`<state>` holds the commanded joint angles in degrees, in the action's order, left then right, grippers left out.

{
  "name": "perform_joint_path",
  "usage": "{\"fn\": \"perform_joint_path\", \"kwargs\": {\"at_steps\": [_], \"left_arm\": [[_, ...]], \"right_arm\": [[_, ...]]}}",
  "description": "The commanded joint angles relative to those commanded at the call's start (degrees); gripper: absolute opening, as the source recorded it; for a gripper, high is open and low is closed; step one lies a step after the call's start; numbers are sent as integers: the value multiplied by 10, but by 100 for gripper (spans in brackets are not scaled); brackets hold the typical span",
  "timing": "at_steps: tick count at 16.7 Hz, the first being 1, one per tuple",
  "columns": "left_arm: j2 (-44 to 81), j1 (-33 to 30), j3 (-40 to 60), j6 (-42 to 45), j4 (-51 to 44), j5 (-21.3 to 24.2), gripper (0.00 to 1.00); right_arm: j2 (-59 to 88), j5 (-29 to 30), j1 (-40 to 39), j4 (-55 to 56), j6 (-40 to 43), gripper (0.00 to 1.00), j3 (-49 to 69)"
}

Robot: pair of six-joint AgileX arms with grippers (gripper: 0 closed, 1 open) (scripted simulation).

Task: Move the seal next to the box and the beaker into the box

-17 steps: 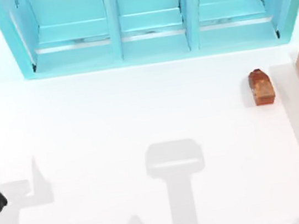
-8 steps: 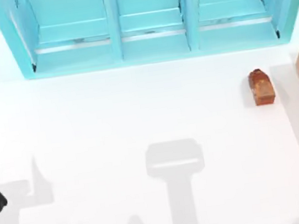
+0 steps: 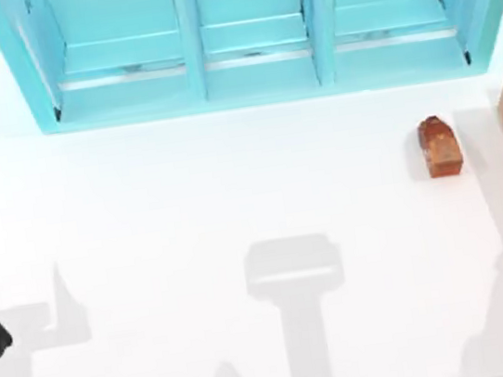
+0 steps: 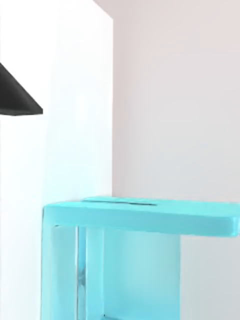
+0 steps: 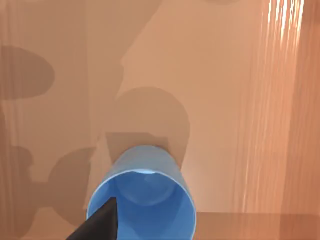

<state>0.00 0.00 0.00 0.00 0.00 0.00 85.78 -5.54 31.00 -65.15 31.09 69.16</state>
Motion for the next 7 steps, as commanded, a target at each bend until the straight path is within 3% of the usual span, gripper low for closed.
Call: {"fn": "perform_joint_path", "kwargs": {"at_steps": [7], "left_arm": [[0,0,0,0,0,0,100]], "right_arm": [[-22,38,-2,-111,-8,100,9]]}}
